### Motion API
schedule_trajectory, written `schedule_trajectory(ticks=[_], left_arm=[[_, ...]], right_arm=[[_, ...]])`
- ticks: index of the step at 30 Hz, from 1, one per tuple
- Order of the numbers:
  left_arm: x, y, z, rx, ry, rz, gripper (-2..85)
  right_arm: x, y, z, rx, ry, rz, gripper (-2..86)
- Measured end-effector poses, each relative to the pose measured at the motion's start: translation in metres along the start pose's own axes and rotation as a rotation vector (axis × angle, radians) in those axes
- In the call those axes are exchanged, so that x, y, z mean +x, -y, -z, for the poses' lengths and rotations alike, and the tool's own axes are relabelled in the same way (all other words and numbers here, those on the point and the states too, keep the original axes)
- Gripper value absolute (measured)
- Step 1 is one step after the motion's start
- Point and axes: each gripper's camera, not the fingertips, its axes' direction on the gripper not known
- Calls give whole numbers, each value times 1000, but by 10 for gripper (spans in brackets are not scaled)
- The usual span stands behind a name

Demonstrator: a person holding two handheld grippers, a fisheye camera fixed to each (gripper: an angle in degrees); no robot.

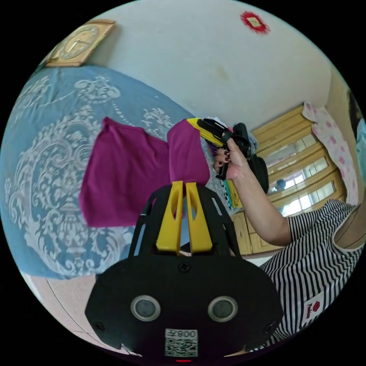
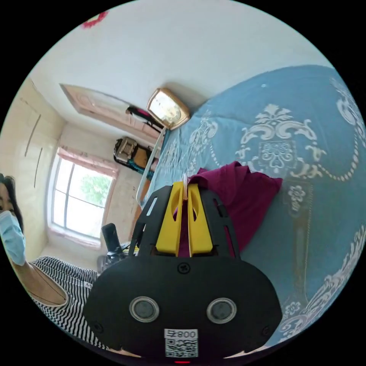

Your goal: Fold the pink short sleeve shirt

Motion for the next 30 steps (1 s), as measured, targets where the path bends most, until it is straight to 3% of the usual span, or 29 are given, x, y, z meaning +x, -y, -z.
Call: schedule_trajectory(ticks=[7, 16, 23, 30], left_arm=[[-143, -13, 103, 42, -36, 287, 10], [-238, -17, 197, 97, -106, 443, 11], [-251, -21, 266, 163, -41, 446, 4], [-196, 19, 278, 71, 12, 156, 1]], right_arm=[[-105, 75, -175, -247, -140, 54, 14], [-229, 139, -313, -440, -316, 174, 19], [-345, 165, -379, -655, -525, 477, 25], [-432, 152, -399, -723, -741, 691, 19]])
